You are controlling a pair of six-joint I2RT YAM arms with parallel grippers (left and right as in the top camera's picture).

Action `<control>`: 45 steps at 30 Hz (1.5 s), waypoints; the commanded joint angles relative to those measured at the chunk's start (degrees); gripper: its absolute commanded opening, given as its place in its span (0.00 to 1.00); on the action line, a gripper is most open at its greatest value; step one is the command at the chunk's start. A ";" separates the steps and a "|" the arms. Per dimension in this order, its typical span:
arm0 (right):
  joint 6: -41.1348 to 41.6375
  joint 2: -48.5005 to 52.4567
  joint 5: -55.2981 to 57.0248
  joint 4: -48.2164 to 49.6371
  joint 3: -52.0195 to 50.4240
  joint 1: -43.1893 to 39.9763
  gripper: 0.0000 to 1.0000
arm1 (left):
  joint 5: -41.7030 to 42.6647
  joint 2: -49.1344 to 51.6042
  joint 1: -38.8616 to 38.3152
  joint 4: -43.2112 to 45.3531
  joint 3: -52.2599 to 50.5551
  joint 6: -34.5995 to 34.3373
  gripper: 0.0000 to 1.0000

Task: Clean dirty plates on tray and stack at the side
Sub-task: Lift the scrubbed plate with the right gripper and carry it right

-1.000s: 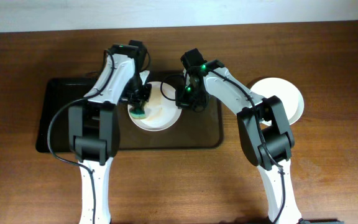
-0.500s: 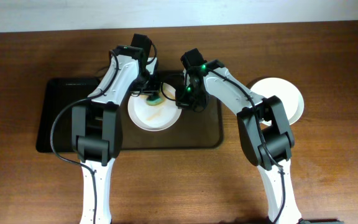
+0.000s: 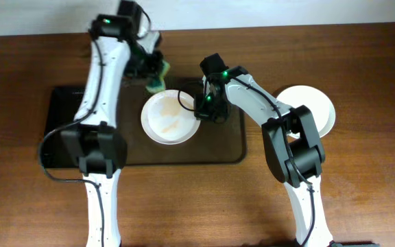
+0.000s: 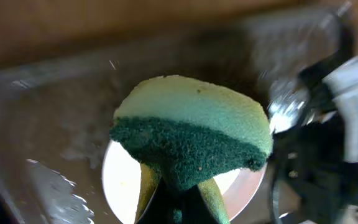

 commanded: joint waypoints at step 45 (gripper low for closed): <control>4.55 -18.78 99.65 -16.33 -0.35 27.39 0.04 | 1.31 -0.33 7.13 1.44 3.43 -0.35 0.01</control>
